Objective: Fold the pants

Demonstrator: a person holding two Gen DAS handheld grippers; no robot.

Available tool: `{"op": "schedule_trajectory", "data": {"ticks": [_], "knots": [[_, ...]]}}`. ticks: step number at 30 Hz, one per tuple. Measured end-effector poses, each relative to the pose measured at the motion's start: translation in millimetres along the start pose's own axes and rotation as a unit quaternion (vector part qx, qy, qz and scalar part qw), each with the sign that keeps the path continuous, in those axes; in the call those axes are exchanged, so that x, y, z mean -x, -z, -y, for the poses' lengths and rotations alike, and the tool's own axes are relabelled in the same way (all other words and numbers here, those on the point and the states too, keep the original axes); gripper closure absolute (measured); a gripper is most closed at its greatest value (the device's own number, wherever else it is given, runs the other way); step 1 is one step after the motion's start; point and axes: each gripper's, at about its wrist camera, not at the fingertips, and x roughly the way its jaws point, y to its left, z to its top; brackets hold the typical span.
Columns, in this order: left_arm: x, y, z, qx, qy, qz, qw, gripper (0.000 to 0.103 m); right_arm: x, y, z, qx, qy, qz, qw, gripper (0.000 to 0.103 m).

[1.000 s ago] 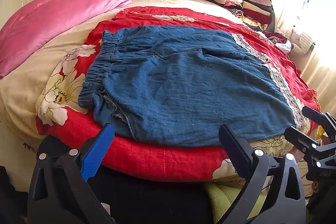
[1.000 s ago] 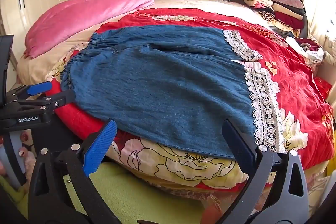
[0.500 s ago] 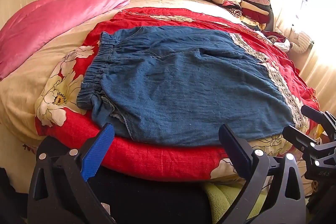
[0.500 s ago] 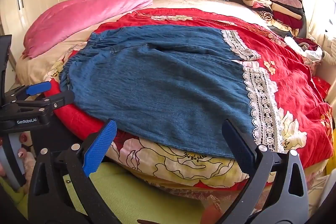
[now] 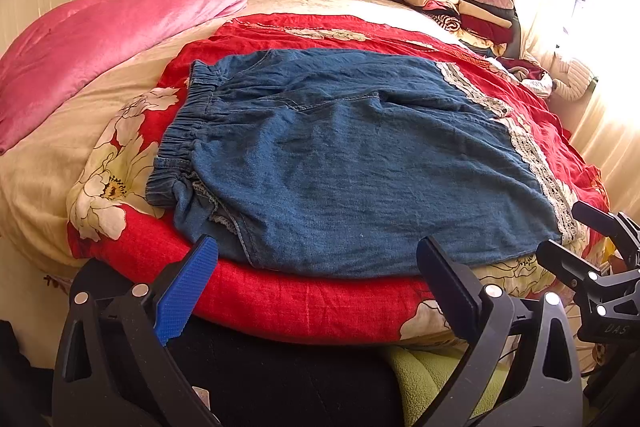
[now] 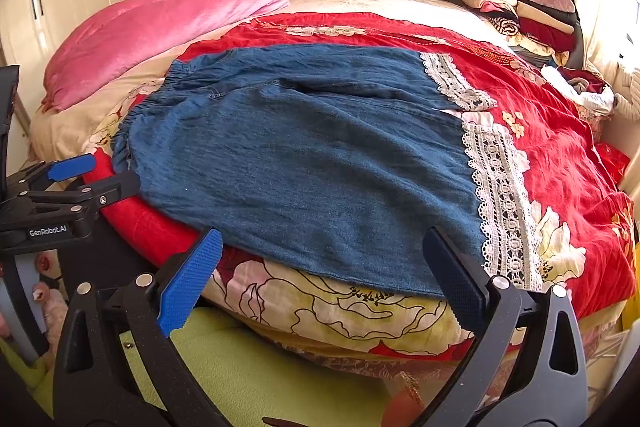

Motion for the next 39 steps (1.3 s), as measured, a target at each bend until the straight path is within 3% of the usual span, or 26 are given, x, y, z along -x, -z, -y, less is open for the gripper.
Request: {"op": "schedule_trajectory", "data": {"ticks": [39], "knots": [[1.7, -2.2, -5.6, 0.004, -0.004, 0.003, 1.0000, 0.004, -7.0, 0.4, 1.3, -0.001, -0.004, -0.009, 1.000, 0.008]]}}
